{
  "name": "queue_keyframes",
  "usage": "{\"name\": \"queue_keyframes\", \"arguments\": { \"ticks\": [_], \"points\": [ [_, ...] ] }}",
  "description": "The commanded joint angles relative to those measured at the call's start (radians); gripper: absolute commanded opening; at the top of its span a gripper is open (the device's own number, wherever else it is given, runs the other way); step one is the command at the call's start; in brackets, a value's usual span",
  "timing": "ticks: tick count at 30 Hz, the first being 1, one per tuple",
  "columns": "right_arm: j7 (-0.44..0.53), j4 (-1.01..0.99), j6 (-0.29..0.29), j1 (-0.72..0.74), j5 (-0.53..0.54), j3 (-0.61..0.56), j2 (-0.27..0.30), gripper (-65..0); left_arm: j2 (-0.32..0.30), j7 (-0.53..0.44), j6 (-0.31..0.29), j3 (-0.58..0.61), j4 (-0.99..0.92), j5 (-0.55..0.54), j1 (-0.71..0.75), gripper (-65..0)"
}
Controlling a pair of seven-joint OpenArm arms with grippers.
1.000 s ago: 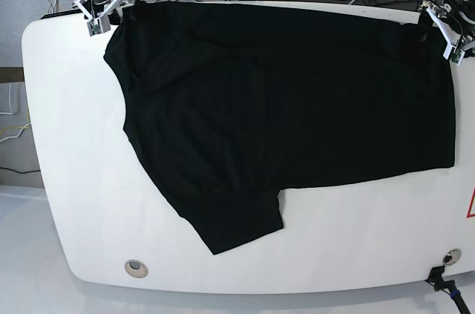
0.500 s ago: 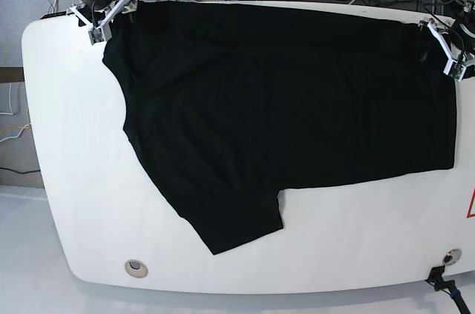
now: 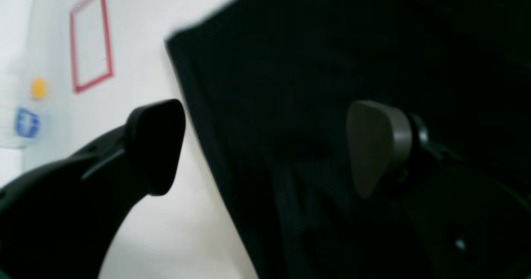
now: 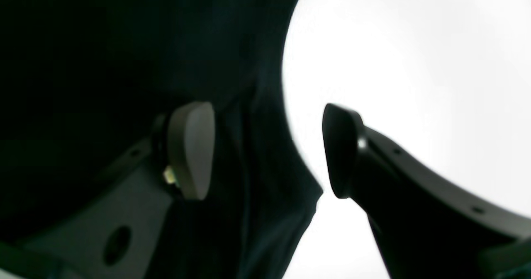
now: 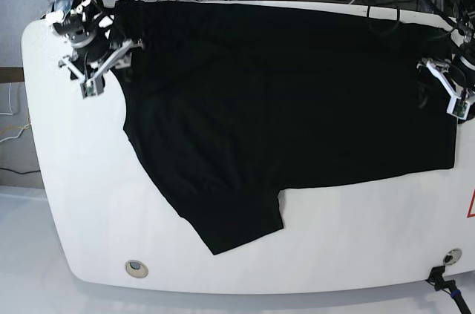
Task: Fold the T-shirt properly
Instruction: 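Release the shirt edge and move both grippers down along the shirt sides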
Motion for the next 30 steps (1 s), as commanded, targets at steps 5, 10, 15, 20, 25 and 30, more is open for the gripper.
{"name": "queue_keyframes", "arguments": {
  "ticks": [5, 10, 15, 20, 25, 30],
  "points": [
    [-0.048, -0.121, -0.002, 0.232, 0.005, 0.0, 0.015, -25.0, -0.019, 0.074, 0.01, 0.011, -0.085, -0.006, -0.172, -6.9],
    [-0.046, -0.339, -0.002, 0.418, 0.005, -0.006, 0.032, -25.1, -0.021, 0.071, 0.01, 0.053, -0.234, -0.006, -0.288, -6.9],
    [0.027, -0.532, -0.002, 0.556, 0.004, -0.098, 0.058, -25.1, -0.025, 0.068, 0.01, 0.056, -0.376, -0.006, -0.387, -6.9],
    [0.109, -0.741, -0.002, 0.688, 0.004, -0.145, 0.066, -25.1, -0.058, 0.028, 0.01, 0.057, -0.527, -0.005, -0.469, -7.2],
    [0.201, -0.935, -0.002, 0.803, 0.004, -0.21, 0.094, -25.1, -0.11, 0.013, 0.01, 0.057, -0.706, -0.005, -0.565, -7.2],
    [0.308, -1.127, -0.002, 0.916, 0.004, -0.239, 0.101, -25.1, -0.114, 0.01, 0.01, 0.076, -0.809, -0.003, -0.636, -7.2]
  ]
}}
